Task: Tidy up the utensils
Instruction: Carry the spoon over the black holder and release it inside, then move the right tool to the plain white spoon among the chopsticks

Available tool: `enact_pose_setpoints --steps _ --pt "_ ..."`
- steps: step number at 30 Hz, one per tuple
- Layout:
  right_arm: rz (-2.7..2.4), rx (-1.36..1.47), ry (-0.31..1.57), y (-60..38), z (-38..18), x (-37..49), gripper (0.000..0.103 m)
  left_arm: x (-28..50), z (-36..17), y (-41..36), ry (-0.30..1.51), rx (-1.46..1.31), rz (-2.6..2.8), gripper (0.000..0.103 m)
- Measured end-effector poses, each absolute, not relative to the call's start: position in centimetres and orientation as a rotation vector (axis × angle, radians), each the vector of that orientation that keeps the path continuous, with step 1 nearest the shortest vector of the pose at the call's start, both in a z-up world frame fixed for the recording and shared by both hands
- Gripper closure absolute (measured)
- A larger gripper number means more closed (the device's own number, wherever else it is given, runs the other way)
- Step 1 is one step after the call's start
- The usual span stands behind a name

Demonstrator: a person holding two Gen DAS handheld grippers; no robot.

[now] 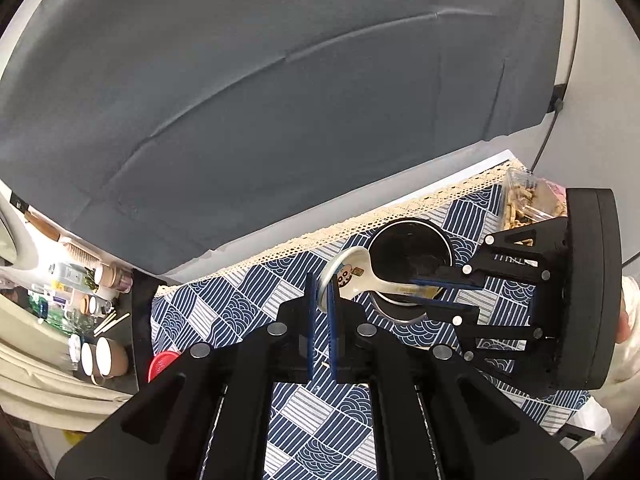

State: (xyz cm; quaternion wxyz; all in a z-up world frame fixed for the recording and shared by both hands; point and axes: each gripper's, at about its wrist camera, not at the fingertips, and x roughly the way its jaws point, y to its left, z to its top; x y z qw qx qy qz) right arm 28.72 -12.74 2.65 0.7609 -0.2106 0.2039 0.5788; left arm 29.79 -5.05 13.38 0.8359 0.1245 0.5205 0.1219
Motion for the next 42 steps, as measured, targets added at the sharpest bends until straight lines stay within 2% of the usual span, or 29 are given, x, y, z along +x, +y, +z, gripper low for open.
enact_pose_setpoints --steps 8,21,23,25,26,27,29,30,31,35,42 --pt "1.300 -0.400 0.463 -12.5 1.0 31.6 0.092 32.4 11.8 -6.0 1.137 0.292 0.296 0.098" --pt "1.289 -0.398 0.497 -12.3 -1.7 32.6 0.091 33.6 9.2 -5.6 1.171 0.187 0.316 0.096" --pt "1.272 -0.417 0.489 -12.8 -1.7 32.4 0.087 33.2 9.5 -5.5 1.157 0.168 0.305 0.095" --pt "1.261 -0.434 0.483 -13.2 -1.5 32.1 0.078 32.6 10.1 -5.3 1.122 0.167 0.332 0.078" --pt "1.257 -0.437 0.482 -13.5 -1.4 32.0 0.071 32.3 10.4 -5.2 1.110 0.159 0.340 0.057" --pt "1.253 -0.441 0.484 -13.7 -1.3 32.0 0.068 32.0 10.7 -4.9 1.092 0.141 0.344 0.047" --pt "1.233 -0.458 0.482 -14.3 -1.0 31.7 0.064 31.3 11.3 -4.4 1.070 0.103 0.339 0.044" --pt "1.222 -0.468 0.480 -14.7 -0.8 31.5 0.063 30.9 11.5 -4.2 1.058 0.095 0.343 0.034" --pt "1.214 -0.471 0.481 -15.0 -0.6 31.3 0.062 30.5 11.7 -4.0 1.044 0.090 0.357 0.031" --pt "1.190 -0.478 0.486 -16.4 0.2 30.9 0.053 29.2 11.8 -3.0 1.027 0.046 0.376 0.022" --pt "1.170 -0.503 0.521 -18.1 0.3 29.7 0.048 26.4 10.1 -1.8 1.039 -0.006 0.415 0.011"
